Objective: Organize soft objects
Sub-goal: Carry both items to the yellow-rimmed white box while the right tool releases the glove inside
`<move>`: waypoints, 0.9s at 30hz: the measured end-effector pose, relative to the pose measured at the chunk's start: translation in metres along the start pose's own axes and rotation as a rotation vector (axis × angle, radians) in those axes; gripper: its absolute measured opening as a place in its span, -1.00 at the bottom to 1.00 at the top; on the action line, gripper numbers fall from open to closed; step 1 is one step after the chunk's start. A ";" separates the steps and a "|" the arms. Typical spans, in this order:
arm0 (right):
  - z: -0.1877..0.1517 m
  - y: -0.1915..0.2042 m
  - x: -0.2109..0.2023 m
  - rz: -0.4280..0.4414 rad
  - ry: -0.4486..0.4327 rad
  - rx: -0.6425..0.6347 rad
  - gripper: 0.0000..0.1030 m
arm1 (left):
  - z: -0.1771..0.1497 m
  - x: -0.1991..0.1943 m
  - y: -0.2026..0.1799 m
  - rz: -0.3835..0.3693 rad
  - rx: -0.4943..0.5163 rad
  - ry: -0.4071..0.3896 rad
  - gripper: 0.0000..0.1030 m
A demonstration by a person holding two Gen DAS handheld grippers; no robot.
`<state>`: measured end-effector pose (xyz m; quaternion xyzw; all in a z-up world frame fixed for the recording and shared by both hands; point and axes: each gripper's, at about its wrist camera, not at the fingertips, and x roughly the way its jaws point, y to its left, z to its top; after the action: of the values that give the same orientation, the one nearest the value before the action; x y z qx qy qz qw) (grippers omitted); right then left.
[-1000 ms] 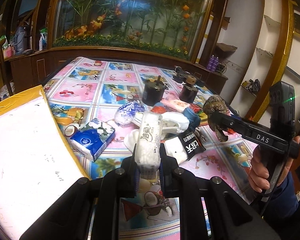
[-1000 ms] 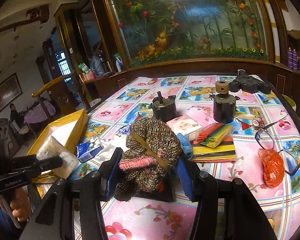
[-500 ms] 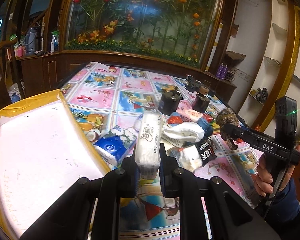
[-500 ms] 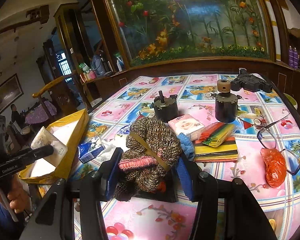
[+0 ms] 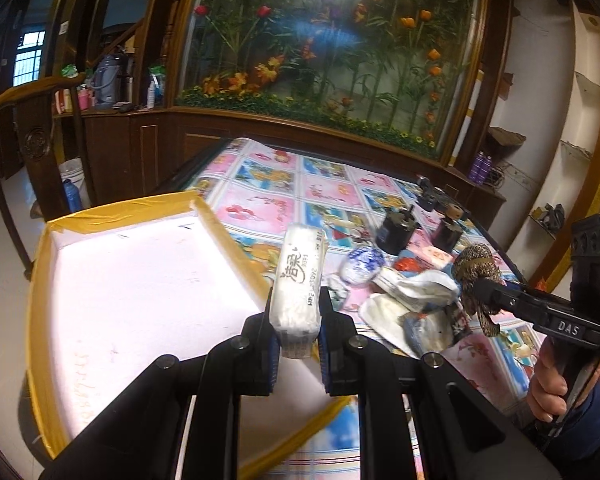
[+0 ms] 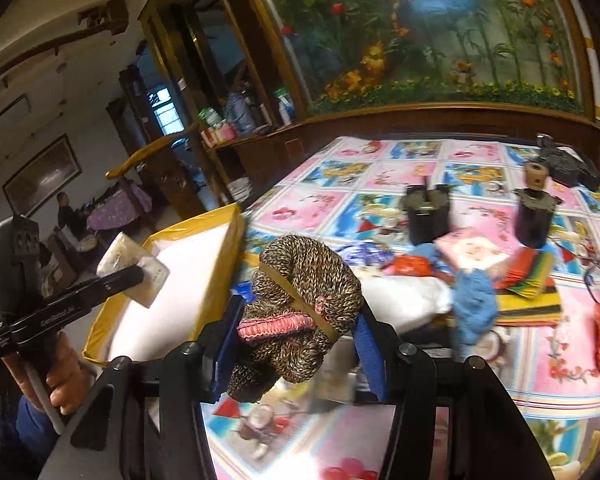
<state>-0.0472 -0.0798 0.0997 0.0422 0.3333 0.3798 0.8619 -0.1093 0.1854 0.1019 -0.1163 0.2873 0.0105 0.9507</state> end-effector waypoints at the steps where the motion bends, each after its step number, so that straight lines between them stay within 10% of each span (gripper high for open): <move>1: 0.003 0.008 0.005 0.014 0.012 -0.005 0.11 | 0.001 -0.002 0.005 0.004 -0.008 0.002 -0.71; 15: 0.077 0.103 0.092 0.083 0.110 -0.124 0.11 | 0.048 -0.007 0.089 0.108 -0.103 0.041 -0.71; 27: 0.120 0.138 0.253 0.027 0.255 -0.171 0.11 | 0.073 0.061 0.163 0.144 -0.226 0.163 -0.71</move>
<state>0.0626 0.2123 0.1005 -0.0753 0.4059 0.4208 0.8078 -0.0330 0.3580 0.0928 -0.2021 0.3682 0.1012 0.9019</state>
